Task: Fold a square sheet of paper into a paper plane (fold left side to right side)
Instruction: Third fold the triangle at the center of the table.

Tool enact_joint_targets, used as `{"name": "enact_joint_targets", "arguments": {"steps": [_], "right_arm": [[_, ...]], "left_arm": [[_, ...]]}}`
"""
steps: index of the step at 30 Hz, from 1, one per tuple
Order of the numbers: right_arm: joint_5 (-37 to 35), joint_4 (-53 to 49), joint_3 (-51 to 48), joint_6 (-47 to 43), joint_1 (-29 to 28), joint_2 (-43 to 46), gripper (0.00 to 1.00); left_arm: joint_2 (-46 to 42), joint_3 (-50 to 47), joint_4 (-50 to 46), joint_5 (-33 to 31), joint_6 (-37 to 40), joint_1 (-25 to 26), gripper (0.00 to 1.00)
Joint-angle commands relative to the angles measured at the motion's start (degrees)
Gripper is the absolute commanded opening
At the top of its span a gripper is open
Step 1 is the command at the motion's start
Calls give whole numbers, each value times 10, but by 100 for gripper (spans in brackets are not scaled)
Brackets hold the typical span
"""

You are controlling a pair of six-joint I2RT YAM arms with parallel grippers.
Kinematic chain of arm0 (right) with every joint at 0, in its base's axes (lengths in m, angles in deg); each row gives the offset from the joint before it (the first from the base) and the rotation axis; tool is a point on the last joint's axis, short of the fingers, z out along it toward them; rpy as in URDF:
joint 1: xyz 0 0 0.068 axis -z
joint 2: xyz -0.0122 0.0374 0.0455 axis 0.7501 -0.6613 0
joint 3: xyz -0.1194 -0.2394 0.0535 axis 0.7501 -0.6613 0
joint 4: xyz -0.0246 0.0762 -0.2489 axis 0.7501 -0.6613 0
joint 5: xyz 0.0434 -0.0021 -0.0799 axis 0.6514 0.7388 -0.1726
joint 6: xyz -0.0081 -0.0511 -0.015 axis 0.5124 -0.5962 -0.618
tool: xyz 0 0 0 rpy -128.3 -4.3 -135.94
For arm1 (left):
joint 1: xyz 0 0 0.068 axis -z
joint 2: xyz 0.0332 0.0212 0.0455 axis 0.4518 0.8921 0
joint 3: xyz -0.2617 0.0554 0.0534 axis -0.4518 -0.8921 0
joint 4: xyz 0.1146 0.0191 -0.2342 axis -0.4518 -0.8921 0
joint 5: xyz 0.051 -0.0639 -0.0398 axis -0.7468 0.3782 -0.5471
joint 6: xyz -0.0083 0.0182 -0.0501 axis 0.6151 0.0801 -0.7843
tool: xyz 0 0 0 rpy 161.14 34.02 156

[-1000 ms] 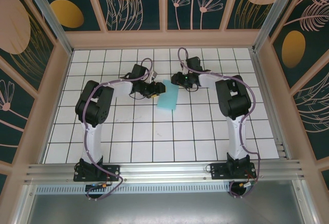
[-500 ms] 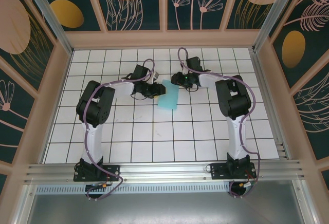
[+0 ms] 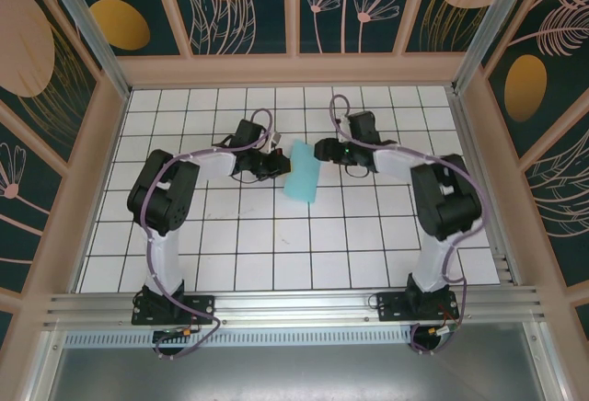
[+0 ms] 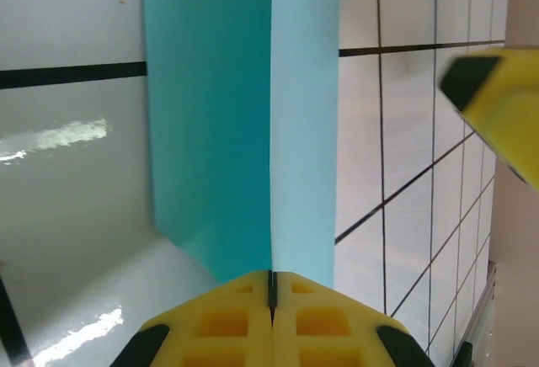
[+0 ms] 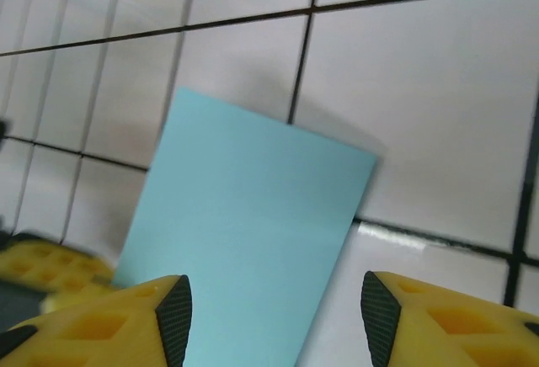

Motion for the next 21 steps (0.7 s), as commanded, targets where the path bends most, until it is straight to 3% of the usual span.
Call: {"name": "enact_joint_targets", "arguments": {"steps": [1, 5, 9, 13, 21], "right_arm": [[-41, 58, -85, -44, -23, 105, 59], [-107, 108, -209, -68, -94, 216, 62], [-199, 142, -279, -98, -204, 261, 62], [-308, 158, -281, -144, -301, 230, 69], [-417, 158, -189, -250, -355, 85, 74]], "left_arm": [[-26, -17, 33, -1, -35, 7, 4], [-28, -24, 37, 1, -51, 13, 3], [-29, -28, 38, 1, -55, 17, 3], [-34, -32, 36, -2, -54, 17, 3], [-40, -38, 33, -8, -52, 18, 3]]}}
